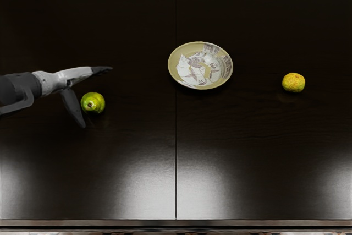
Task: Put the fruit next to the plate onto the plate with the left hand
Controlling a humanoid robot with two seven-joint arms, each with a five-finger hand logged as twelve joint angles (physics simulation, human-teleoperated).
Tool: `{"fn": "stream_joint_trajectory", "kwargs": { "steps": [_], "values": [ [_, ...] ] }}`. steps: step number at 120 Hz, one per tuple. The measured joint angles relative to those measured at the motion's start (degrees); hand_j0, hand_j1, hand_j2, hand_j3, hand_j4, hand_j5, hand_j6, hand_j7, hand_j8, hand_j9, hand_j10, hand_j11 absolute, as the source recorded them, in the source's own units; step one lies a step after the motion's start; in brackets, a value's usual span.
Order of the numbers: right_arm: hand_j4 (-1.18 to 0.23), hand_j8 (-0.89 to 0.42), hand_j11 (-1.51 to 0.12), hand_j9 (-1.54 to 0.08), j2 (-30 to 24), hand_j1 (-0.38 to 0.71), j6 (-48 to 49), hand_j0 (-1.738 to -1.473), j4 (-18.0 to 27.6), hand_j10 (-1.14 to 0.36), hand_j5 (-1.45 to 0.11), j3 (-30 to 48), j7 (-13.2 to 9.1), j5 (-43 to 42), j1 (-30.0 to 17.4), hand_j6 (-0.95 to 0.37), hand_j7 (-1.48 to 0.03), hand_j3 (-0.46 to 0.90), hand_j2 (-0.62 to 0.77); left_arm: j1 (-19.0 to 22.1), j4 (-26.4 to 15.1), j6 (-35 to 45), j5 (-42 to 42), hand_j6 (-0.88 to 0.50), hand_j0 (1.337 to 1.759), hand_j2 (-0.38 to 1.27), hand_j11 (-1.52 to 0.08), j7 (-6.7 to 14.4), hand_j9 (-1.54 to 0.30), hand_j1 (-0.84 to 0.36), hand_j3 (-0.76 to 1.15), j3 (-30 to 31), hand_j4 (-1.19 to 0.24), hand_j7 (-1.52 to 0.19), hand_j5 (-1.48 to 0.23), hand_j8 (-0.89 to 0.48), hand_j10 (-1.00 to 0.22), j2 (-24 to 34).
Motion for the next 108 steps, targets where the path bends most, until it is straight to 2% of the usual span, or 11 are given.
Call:
{"fn": "stream_joint_trajectory", "kwargs": {
  "steps": [18, 51, 66, 85, 96, 108],
  "values": [
    [-0.03, -0.03, -0.04, -0.04, 0.00, -0.31, 0.00, -1.658, 0.00, -0.03, -0.04, -0.01, 0.00, 0.00, 0.00, -0.03, -0.04, 0.00, -0.01, 1.13, 2.13, 1.38, -0.08, 0.00, 1.658, 0.00, 0.00, -0.02, 0.00, 0.35, 0.00, -0.07, 0.00, 0.00, 0.00, 0.00, 0.00, -2.96],
    [-0.03, -0.03, -0.04, -0.04, 0.00, -0.31, 0.00, -1.658, 0.00, -0.03, -0.04, -0.01, 0.00, 0.00, 0.00, -0.03, -0.04, 0.00, -0.01, 3.19, 6.96, 1.92, -0.14, 0.00, 1.658, 0.00, 0.00, -0.22, 0.00, 0.35, 0.00, -0.61, 0.00, 0.00, 0.00, 0.00, 0.00, -4.67],
    [-0.03, -0.03, -0.04, -0.04, 0.00, -0.31, 0.00, -1.658, 0.00, -0.03, -0.04, -0.02, 0.01, 0.00, 0.00, -0.03, -0.04, 0.00, -0.01, 4.12, 8.26, 2.07, -0.20, 0.00, 1.658, 0.00, 0.00, -2.35, 0.00, 0.35, 0.00, -0.71, 0.00, 0.00, 0.00, 0.00, 0.00, -5.10],
    [-0.03, -0.03, -0.04, -0.04, 0.00, -0.31, 0.00, -1.658, 0.00, -0.03, -0.04, -0.01, 0.00, 0.00, 0.00, -0.03, -0.04, 0.00, -0.01, 6.69, 9.05, 6.57, -0.23, 0.00, 1.658, 0.00, 0.00, -8.15, 0.00, 0.35, 0.00, -0.46, 0.00, 0.00, 0.00, 0.00, 0.00, -5.11],
    [-0.03, -0.03, -0.04, -0.04, 0.00, -0.31, 0.00, -1.658, 0.00, -0.03, -0.04, 0.00, 0.01, 0.00, 0.00, -0.03, -0.04, 0.00, -0.01, 7.19, 9.16, 7.66, -0.23, 0.00, 1.658, 0.00, 0.00, -10.15, 0.00, 0.35, 0.00, -0.41, 0.00, 0.00, 0.00, 0.00, 0.00, -5.02],
    [-0.03, -0.03, -0.04, -0.04, 0.00, -0.31, 0.00, -1.658, 0.00, -0.03, -0.04, -0.03, 0.01, 0.00, 0.00, -0.03, -0.04, 0.00, -0.01, 7.87, 9.17, 8.14, -0.23, 0.00, 1.658, 0.00, 0.00, -11.36, 0.00, 0.35, 0.00, -0.41, 0.00, 0.00, 0.00, 0.00, 0.00, -5.02]
  ]
}}
